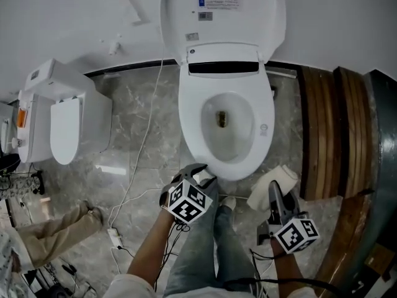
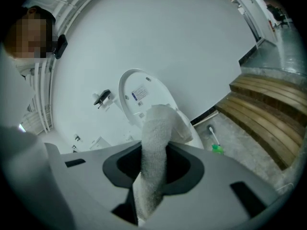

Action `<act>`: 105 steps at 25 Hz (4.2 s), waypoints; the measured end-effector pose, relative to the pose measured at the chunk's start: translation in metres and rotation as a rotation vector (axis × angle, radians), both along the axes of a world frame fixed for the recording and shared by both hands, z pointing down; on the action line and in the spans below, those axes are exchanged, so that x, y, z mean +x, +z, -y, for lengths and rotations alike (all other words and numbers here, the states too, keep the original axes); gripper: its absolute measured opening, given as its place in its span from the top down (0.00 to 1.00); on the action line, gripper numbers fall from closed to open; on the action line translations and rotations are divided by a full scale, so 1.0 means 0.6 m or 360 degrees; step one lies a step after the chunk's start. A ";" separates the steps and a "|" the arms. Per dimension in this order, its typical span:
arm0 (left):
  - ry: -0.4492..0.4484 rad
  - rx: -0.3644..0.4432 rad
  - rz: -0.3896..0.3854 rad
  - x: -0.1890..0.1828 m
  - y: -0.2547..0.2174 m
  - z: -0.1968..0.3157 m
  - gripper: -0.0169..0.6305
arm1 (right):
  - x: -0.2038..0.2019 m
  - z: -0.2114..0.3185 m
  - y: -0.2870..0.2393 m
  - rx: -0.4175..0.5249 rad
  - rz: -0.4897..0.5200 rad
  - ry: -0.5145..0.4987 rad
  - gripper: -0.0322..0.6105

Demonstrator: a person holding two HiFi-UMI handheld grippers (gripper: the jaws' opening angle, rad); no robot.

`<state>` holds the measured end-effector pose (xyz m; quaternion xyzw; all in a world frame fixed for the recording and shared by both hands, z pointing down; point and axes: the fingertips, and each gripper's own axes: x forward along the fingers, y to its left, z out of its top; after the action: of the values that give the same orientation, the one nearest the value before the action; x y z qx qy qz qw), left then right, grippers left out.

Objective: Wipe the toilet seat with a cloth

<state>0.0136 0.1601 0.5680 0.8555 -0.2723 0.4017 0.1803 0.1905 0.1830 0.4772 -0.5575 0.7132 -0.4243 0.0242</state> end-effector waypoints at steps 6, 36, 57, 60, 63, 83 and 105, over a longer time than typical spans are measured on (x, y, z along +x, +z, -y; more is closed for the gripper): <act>-0.0163 -0.0058 -0.0114 -0.004 0.060 -0.008 0.65 | -0.019 0.018 0.060 -0.0037 -0.0036 -0.0050 0.79; -0.0283 -0.0100 -0.0115 -0.002 0.260 -0.007 0.67 | -0.019 0.055 0.204 -0.0141 0.0115 0.0011 0.79; -0.0605 -0.0310 -0.0569 0.024 0.079 0.096 0.67 | -0.041 0.163 0.172 -0.0150 0.0172 -0.0010 0.79; -0.0636 -0.0280 -0.0632 0.025 0.052 0.151 0.67 | -0.037 0.195 0.181 -0.0148 0.0152 0.0023 0.79; -0.0656 -0.0295 -0.0710 0.030 0.048 0.196 0.69 | -0.034 0.223 0.203 -0.0163 0.0133 0.0048 0.79; -0.0628 -0.0290 -0.0688 -0.018 0.092 0.346 0.95 | -0.022 0.529 0.296 -0.0184 -0.0250 0.0165 0.79; -0.0624 -0.0325 -0.0684 0.017 0.110 0.340 0.95 | 0.027 0.550 0.351 -0.0332 -0.0444 0.0322 0.79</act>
<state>0.0239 -0.0437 0.6338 0.8295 -0.3461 0.1944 0.3929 0.2068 -0.1471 0.6876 -0.6792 0.6021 -0.4099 -0.0902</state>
